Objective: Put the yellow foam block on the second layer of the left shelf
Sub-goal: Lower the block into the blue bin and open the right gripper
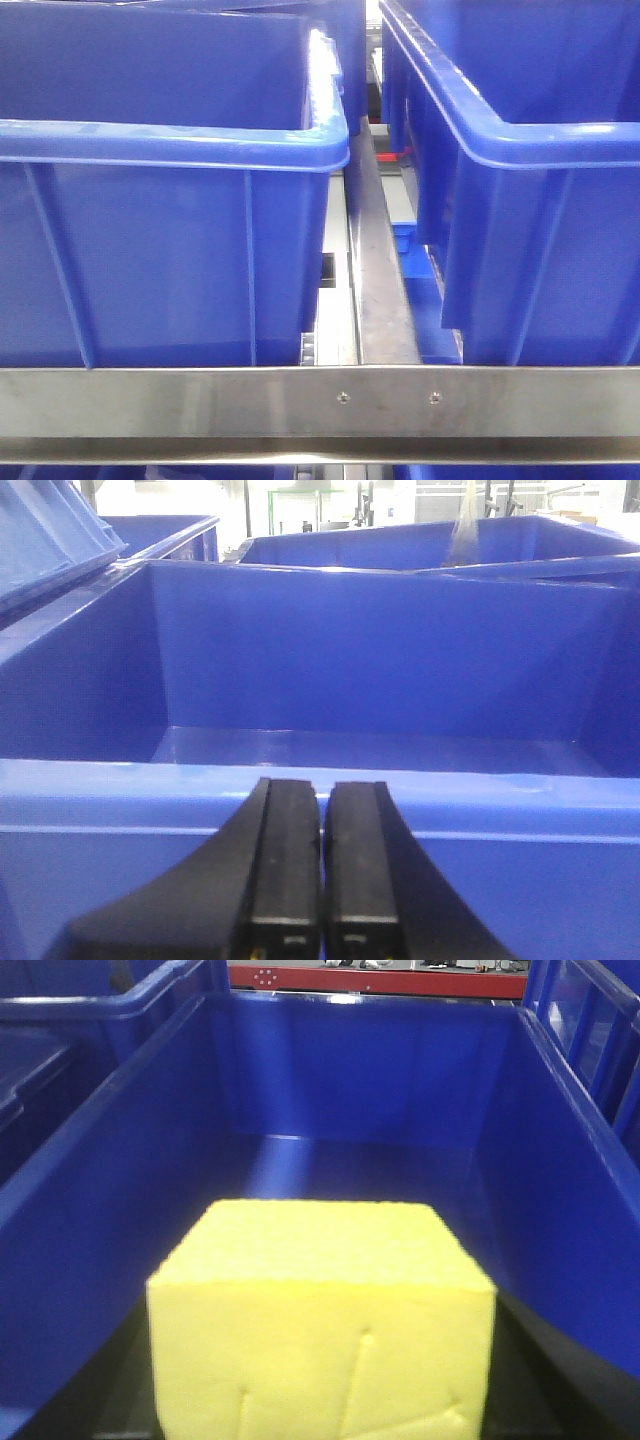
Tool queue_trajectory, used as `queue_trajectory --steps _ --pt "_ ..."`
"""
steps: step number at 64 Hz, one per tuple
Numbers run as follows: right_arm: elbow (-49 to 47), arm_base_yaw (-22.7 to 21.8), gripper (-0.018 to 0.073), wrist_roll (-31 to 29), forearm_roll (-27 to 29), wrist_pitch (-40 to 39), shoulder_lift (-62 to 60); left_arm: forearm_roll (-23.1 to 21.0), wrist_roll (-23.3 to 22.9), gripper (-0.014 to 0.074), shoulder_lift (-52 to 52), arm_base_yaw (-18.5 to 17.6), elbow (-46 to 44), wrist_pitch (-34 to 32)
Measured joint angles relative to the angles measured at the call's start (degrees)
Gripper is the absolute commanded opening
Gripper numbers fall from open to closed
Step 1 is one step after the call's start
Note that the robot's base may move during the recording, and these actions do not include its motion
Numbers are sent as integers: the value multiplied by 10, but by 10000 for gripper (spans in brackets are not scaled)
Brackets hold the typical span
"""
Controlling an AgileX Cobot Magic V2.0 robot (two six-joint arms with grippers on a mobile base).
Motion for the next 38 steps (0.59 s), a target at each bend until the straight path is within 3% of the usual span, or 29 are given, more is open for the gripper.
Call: queue_trajectory --steps 25,38 --pt "-62 0 474 0 0 -13 235 0 0 124 0 0 0 0" --pt "-62 0 475 1 0 -96 307 0 0 124 0 0 0 0"
